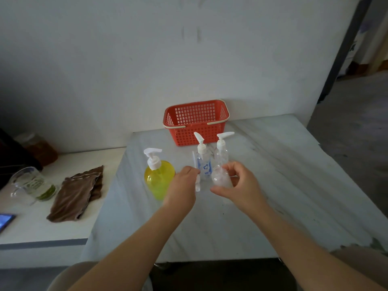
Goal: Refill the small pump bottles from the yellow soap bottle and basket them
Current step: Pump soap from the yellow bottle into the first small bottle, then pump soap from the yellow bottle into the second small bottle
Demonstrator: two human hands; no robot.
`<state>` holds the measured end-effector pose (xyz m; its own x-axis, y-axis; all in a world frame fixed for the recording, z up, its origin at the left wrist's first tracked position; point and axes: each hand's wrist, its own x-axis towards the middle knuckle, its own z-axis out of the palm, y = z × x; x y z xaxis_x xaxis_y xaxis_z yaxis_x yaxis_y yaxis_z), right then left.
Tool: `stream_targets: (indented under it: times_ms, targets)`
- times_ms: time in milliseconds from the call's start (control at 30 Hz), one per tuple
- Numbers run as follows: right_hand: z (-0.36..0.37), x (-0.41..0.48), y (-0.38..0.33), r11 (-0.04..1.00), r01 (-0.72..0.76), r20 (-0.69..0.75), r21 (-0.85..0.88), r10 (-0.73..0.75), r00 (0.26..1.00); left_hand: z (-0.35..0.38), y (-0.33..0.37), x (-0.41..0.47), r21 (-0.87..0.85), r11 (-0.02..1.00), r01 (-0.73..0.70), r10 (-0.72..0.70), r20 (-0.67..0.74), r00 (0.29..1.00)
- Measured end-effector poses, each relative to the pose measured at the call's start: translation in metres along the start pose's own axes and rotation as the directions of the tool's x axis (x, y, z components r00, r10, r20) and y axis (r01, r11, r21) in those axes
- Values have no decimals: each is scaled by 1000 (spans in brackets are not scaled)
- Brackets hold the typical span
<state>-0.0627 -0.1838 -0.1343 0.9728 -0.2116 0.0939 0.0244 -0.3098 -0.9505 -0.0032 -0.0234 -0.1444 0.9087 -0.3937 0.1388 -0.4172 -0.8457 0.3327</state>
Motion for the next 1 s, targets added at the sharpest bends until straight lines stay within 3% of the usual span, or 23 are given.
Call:
stream_targets:
  times_ms: [100,300,433,600,767,900,1000]
  targets:
    - [-6,1,-2,999,21,25,-32,-20,1000,9,-1,13,127,992,-27,19,69,997]
    - [-11,6,-1,999,33,18,-42,-33,999,16,1,11,120,992,-48,35,108,993]
    - [-9,4,1,999,26,29,-46,-24,999,14,1,4,194,965,-174,146,148,978]
    - [-8,2,5,1000,-7,-3,-27,7,1000,7,4,-2,399,841,-366,303,214,929]
    - [-10,-3,13,998,-58,-92,15,59,994,4,3,-6,454,757,-470,393,258,883]
    - [-8,-9,10,998,-62,-115,1,62,991,5,4,-6,426,757,-495,457,196,868]
    - [-9,-14,11,997,-71,-110,-19,68,992,4,8,-8,345,795,-499,509,71,858]
